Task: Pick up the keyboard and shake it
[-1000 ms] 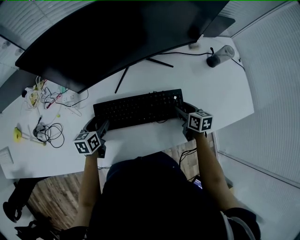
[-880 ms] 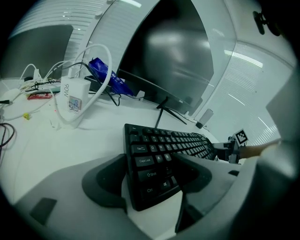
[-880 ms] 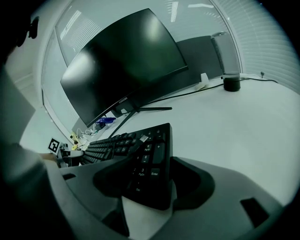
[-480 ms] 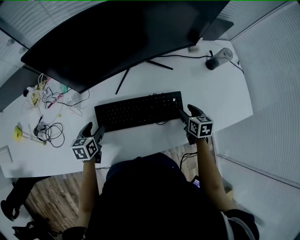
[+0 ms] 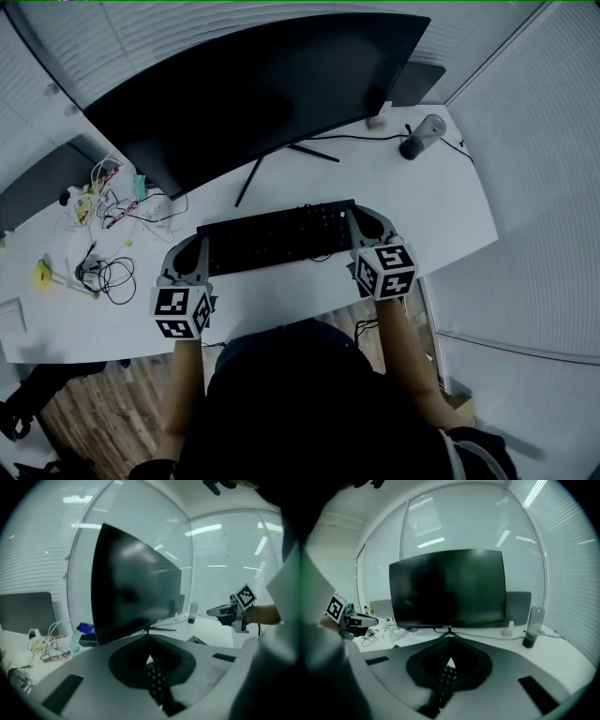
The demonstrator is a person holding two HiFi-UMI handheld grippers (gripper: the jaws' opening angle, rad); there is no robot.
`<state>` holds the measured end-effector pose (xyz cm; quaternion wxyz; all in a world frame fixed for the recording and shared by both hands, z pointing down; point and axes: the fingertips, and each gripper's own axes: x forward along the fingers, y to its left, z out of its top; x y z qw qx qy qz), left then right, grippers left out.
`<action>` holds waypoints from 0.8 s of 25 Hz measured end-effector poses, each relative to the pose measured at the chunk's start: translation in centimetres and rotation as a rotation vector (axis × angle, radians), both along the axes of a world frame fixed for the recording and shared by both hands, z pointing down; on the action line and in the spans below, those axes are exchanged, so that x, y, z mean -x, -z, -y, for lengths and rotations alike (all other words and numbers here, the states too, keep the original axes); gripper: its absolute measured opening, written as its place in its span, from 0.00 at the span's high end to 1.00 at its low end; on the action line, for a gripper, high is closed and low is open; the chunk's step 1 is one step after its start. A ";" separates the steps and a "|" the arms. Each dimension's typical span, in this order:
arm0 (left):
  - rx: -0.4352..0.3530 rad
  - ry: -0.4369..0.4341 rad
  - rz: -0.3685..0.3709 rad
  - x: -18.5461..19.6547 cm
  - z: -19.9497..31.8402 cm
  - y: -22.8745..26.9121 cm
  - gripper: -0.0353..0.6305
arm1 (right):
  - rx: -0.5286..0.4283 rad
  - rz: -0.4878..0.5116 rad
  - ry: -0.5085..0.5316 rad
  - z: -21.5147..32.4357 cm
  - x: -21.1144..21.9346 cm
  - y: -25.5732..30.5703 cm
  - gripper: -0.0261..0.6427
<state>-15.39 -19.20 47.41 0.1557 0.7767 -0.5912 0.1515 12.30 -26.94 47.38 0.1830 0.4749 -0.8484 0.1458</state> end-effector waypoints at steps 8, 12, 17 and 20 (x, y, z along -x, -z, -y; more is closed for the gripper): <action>-0.344 0.046 -0.001 -1.8 2.4 15.4 0.91 | -0.414 0.085 -0.008 -0.5 4.2 17.4 0.92; -0.431 0.058 -0.013 -2.0 1.7 20.6 0.91 | -0.518 0.112 -0.037 -1.9 4.5 22.7 0.92; -0.501 0.052 0.001 -2.0 0.9 24.3 0.91 | -0.582 0.111 -0.043 -3.3 5.7 25.6 0.92; -0.510 0.039 -0.005 -1.9 0.4 24.9 0.91 | -0.578 0.110 -0.031 -4.0 6.6 25.7 0.92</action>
